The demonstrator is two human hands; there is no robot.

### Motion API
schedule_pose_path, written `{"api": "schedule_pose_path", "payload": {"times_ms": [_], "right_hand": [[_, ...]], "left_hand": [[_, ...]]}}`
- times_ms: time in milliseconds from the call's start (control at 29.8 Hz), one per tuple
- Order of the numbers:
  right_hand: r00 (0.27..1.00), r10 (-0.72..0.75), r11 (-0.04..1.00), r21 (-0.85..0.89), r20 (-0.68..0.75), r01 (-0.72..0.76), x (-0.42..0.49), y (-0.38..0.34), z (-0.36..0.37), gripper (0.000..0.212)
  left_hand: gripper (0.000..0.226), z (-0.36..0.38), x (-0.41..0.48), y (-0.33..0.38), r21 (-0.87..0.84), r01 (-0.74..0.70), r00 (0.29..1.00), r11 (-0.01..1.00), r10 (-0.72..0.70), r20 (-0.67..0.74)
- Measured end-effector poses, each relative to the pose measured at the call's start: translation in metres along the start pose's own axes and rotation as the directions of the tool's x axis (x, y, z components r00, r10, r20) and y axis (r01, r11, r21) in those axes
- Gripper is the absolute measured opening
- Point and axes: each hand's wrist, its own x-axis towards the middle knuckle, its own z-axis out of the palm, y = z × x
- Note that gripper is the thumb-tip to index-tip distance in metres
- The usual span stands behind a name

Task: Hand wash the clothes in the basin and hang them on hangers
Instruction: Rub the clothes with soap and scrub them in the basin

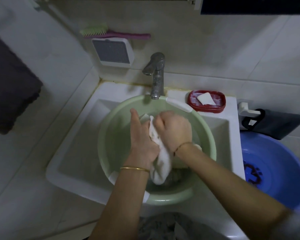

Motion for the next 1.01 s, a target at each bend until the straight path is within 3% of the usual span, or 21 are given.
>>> {"api": "schedule_pose_path", "payload": {"times_ms": [101, 168, 269, 336, 403, 470, 571, 739, 840, 907, 941, 1008], "right_hand": [[0.984, -0.163, 0.986, -0.048, -0.077, 0.159, -0.014, -0.015, 0.005, 0.038], [0.995, -0.09, 0.996, 0.002, -0.03, 0.09, 0.007, -0.011, -0.001, 0.039], [0.999, 0.046, 0.999, 0.022, -0.008, -0.046, 0.014, 0.005, -0.009, 0.043], [0.996, -0.074, 0.997, -0.015, -0.051, 0.073, -0.006, -0.005, -0.004, 0.041], [0.973, -0.209, 0.976, -0.081, -0.098, 0.201, -0.017, -0.017, 0.004, 0.04], [0.988, -0.147, 0.988, -0.052, -0.042, 0.145, 0.002, -0.015, -0.001, 0.039], [1.0, 0.027, 0.999, -0.031, -0.011, -0.027, 0.019, 0.006, -0.009, 0.035], [0.967, -0.208, 0.977, -0.075, -0.145, 0.198, -0.017, -0.018, 0.007, 0.038], [0.995, -0.056, 0.998, 0.004, -0.088, 0.057, 0.012, -0.01, -0.005, 0.037], [0.996, 0.07, 0.997, 0.027, -0.051, -0.069, 0.02, 0.004, -0.009, 0.039], [0.995, 0.072, 0.997, 0.029, -0.071, -0.07, 0.015, 0.006, -0.009, 0.039], [0.989, -0.062, 0.998, -0.004, -0.135, 0.062, -0.006, -0.006, -0.004, 0.04]], "left_hand": [[0.066, 0.004, -0.006, -0.002, 0.023, 0.02, 1.0, 1.0, -0.02, -0.009], [0.064, 0.005, -0.006, -0.006, 0.13, 0.006, 1.0, 0.991, -0.005, -0.004], [0.082, 0.0, -0.003, -0.001, 0.205, -0.114, 0.993, 0.972, 0.117, -0.002], [0.089, -0.004, -0.001, 0.004, 0.121, -0.076, 0.997, 0.99, 0.076, 0.002], [0.074, -0.002, -0.004, 0.002, 0.04, -0.006, 1.0, 0.999, 0.006, 0.017], [0.059, 0.0, -0.004, -0.004, 0.085, 0.004, 0.999, 0.996, -0.009, 0.054], [0.063, 0.001, -0.006, -0.001, 0.01, 0.023, 0.995, 1.0, -0.024, 0.099], [0.074, 0.002, -0.006, 0.006, 0.039, -0.009, 0.999, 0.999, 0.007, 0.049], [0.058, 0.006, -0.009, -0.001, 0.163, -0.023, 0.998, 0.986, 0.014, 0.059], [0.058, 0.005, -0.008, 0.003, 0.113, -0.017, 0.999, 0.993, 0.011, 0.049], [0.063, 0.003, -0.007, 0.007, 0.093, -0.001, 0.999, 0.996, -0.003, 0.048], [0.079, 0.002, -0.007, 0.01, 0.078, 0.012, 0.995, 0.997, -0.02, 0.095]]}}
